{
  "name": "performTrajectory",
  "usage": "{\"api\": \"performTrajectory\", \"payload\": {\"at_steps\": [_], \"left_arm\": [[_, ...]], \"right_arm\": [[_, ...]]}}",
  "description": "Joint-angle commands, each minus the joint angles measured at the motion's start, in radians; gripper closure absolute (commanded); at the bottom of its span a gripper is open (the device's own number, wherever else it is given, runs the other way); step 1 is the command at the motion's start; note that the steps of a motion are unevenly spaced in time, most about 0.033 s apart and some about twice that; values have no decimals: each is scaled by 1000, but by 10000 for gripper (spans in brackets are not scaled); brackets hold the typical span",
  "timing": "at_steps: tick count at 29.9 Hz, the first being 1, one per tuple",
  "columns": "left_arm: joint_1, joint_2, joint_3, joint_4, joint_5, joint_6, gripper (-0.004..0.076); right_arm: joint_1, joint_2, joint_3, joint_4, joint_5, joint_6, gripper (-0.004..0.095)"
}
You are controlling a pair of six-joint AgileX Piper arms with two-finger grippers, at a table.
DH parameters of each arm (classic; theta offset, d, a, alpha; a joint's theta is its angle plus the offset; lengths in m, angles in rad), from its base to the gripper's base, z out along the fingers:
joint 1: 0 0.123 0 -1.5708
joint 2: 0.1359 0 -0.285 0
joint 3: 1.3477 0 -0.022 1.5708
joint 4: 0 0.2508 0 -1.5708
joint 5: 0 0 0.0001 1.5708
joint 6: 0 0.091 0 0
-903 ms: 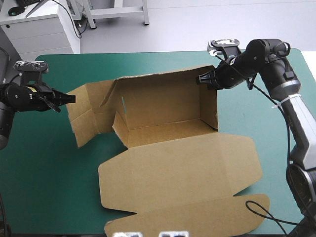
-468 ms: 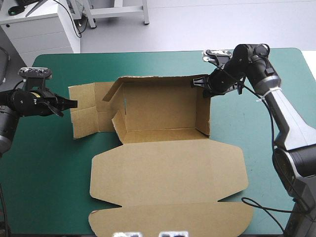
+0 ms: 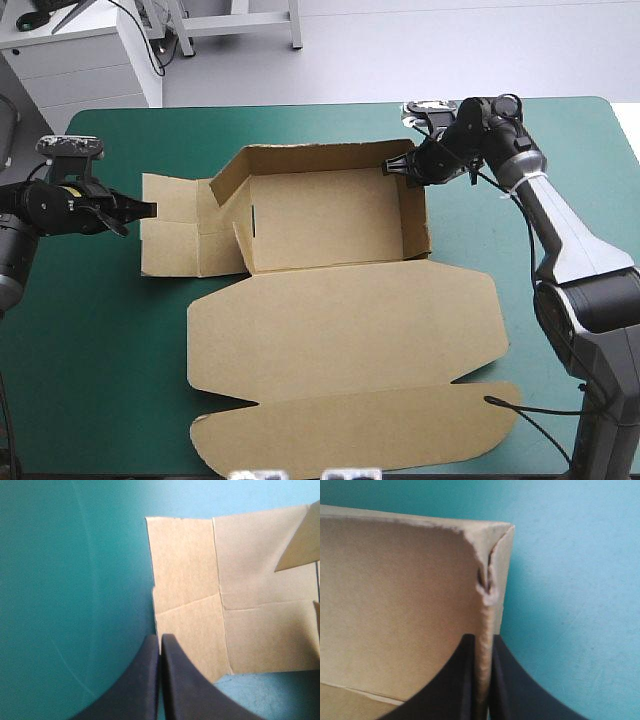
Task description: Fold the box
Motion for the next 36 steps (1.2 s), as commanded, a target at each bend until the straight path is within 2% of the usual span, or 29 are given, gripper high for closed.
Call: {"api": "performTrajectory", "payload": {"at_steps": [1,7,9,17,23,28,36], "left_arm": [[1,-35,-25,-11,-50,-9,731],[1,-35,-25,-13,-50,-9,731],[1,-35,-25,-13,-50,-9,731],[1,-35,-25,-11,-43,-9,731],[1,-33,-25,-5,-50,-9,731],[1,-33,-25,-5,-51,-9,731],[1,-33,-25,-10,-46,-9,731]], "right_arm": [[1,-29,-14,-101,112,-28,829],[1,-29,-86,-105,114,-28,592],[1,-29,-125,-105,129,-28,542],[1,-53,-281,-115,131,-28,539],[-1,-143,-294,-136,131,85,560],[-1,-209,-247,-128,131,114,560],[-1,-187,-79,-147,131,115,566]]}}
